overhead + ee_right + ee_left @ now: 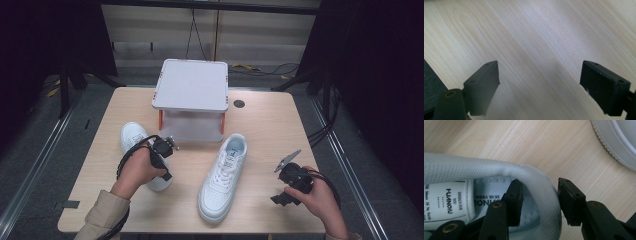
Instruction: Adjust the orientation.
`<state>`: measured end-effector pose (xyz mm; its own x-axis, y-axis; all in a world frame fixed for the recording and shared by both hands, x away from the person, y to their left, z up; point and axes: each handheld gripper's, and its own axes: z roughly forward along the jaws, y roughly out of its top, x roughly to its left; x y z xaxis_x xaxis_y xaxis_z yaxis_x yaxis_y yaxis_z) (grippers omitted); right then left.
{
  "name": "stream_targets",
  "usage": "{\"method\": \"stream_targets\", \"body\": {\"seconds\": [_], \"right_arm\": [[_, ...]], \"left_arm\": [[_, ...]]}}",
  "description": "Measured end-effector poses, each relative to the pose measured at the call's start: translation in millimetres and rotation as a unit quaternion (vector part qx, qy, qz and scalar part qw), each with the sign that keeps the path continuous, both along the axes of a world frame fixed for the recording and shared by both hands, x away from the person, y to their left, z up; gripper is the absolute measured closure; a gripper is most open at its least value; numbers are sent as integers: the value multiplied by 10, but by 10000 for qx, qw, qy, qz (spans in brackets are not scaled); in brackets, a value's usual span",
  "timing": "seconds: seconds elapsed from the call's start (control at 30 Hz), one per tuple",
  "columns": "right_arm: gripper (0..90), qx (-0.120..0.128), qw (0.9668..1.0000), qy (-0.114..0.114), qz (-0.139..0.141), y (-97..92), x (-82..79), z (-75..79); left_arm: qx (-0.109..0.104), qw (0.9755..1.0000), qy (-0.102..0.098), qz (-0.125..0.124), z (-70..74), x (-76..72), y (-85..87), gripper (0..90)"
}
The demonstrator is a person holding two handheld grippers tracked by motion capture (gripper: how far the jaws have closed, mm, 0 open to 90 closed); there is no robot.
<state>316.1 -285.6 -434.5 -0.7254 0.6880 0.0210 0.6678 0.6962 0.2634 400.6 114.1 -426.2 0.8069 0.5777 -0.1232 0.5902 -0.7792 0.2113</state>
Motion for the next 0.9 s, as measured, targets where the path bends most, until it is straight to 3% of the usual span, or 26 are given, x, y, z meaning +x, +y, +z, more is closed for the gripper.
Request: {"method": "stream_targets", "body": {"seconds": [0.03,0.1,0.27,0.47,0.57,0.63,0.9], "right_arm": [[153,-4,10000,-33,0,-7,2,2],[153,1,10000,-37,-4,-9,1,3],[153,15,10000,-32,-16,-6,-3,9],[153,54,10000,-20,-43,-22,-6,5],[153,55,10000,-23,-61,-19,-9,8],[153,71,9999,-61,-59,-7,-18,27],[153,83,9999,-88,-28,18,-30,36]], "left_arm": [[-32,9999,137,32,-13,0,-8,673],[39,9997,231,110,-38,-5,-29,686],[243,9994,231,94,-17,-37,-74,737],[323,9995,-39,51,53,-173,-14,744],[191,9997,-159,63,112,-263,48,743],[101,9998,-187,-46,170,-343,69,740],[147,9984,-292,-459,293,-476,-58,731]]}}
